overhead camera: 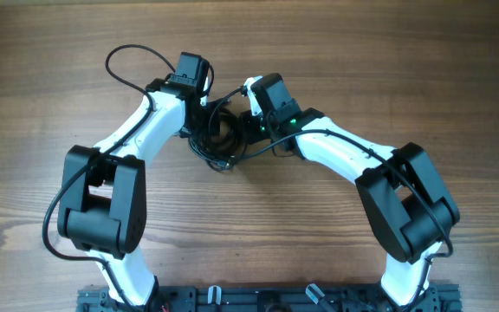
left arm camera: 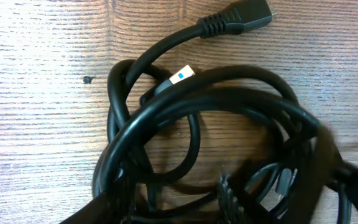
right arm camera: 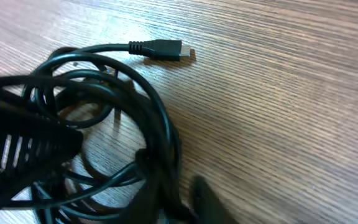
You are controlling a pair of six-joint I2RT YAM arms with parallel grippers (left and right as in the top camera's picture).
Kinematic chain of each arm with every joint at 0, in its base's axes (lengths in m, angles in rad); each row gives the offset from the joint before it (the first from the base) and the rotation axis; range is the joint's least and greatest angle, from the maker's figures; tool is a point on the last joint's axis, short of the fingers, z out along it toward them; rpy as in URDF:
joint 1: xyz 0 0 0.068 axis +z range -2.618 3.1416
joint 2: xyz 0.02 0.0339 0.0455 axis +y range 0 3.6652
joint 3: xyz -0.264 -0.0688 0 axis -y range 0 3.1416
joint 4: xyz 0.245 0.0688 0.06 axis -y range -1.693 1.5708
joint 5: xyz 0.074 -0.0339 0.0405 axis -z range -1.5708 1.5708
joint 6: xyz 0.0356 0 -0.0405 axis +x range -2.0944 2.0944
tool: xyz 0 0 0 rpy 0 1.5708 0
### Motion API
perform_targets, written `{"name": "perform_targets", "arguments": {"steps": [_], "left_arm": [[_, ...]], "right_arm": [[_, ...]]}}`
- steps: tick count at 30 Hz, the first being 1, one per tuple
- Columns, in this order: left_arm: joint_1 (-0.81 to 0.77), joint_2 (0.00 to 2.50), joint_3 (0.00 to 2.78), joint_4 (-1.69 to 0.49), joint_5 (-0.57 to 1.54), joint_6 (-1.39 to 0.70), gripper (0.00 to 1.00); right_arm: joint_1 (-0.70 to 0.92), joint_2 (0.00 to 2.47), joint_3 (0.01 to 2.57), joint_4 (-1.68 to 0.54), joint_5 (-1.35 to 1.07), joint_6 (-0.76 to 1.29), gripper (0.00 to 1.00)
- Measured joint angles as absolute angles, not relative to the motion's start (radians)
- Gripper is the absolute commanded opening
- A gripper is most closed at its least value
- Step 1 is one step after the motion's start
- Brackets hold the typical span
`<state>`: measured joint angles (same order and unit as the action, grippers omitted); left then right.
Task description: Untangle cables
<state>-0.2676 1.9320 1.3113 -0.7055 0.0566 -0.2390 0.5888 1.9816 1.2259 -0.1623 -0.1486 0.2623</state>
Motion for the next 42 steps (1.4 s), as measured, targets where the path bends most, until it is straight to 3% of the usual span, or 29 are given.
{"name": "perform_targets", "arguments": {"steps": [5,10,19,20,24,25,27,33,42], "left_arm": [[-0.268,1.932,1.311,-0.702,0.053,-0.246,0.43],[-0.23,1.932,1.311,-0.712,0.072,-0.294,0.51],[-0.02,1.918,1.312,-0.727,0.575,-0.314,0.55],[0.0,1.894,1.312,-0.73,0.655,-0.321,0.49],[-0.008,1.802,1.312,-0.759,0.747,-0.388,0.45],[-0.022,1.795,1.312,-0.759,0.749,-0.418,0.39],[-0.056,1.795,1.312,-0.76,0.75,-0.491,0.04],[-0.163,1.829,1.31,-0.725,0.625,-0.768,0.06],[-0.213,1.934,1.283,-0.722,0.528,-0.885,0.3]], "right_arm": [[0.586,1.981,1.228,-0.164,-0.15,0.325,0.04],[0.548,1.978,1.228,-0.187,-0.305,0.417,0.04],[0.54,1.977,1.228,-0.223,-0.421,0.506,0.04],[0.54,1.977,1.228,-0.223,-0.424,0.509,0.04],[0.54,1.977,1.228,-0.223,-0.426,0.513,0.04],[0.54,1.977,1.228,-0.223,-0.426,0.513,0.04],[0.54,1.977,1.228,-0.223,-0.427,0.513,0.04],[0.54,1.977,1.228,-0.217,-0.434,0.52,0.04],[0.538,1.977,1.228,-0.216,-0.445,0.52,0.04]]}}
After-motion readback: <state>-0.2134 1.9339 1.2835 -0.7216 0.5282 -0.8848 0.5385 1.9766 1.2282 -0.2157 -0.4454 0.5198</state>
